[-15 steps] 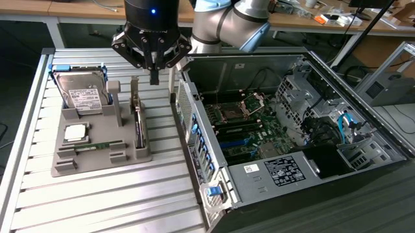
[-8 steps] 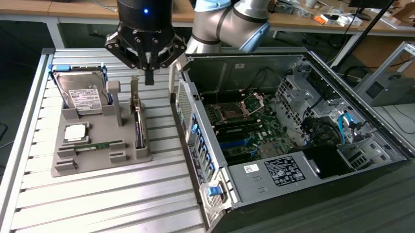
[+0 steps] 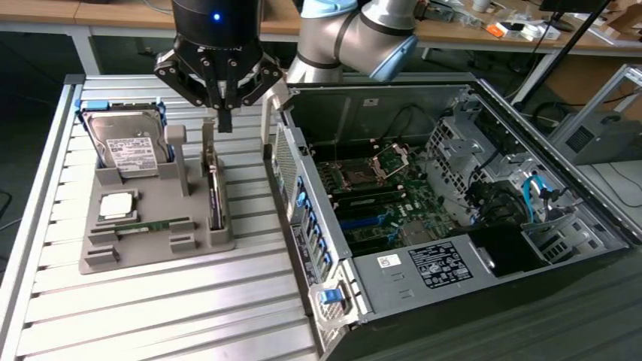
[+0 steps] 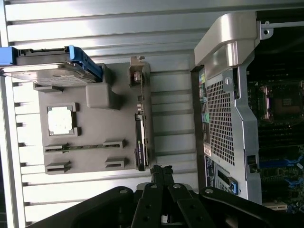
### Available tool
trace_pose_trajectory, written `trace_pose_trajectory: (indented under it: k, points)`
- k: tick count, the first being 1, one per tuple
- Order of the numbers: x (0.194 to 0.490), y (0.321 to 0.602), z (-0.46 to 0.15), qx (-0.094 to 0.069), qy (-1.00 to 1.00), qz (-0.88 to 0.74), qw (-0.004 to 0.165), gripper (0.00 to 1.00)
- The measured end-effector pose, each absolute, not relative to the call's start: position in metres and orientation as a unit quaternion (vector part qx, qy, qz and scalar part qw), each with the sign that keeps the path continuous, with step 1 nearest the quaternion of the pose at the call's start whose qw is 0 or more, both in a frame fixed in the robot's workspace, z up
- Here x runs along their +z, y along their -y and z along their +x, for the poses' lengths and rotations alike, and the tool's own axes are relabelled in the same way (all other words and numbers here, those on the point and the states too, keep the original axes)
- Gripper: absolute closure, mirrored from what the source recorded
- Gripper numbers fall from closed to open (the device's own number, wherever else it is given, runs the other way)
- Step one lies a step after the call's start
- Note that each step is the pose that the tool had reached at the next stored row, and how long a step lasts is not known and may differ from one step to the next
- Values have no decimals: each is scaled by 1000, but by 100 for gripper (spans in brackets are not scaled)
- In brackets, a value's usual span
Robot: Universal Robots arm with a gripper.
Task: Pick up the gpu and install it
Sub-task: 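Reach for the gpu, then pick up the gpu and move the gpu toward the slot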
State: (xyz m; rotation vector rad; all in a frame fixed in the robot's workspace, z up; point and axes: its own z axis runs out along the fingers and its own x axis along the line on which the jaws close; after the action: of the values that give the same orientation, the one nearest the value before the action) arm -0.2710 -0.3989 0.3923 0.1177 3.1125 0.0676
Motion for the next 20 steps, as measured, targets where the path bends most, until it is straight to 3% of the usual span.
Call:
trace_pose_trajectory:
  k: [13,17,19,20]
  points:
    - [392,399,-271,22,-999,38,13,89]
    - [392,399,-271,22,-999,38,13,64]
    - [392,399,-271,22,-999,38,13,64]
    - [392,399,-271,22,-999,38,13,58]
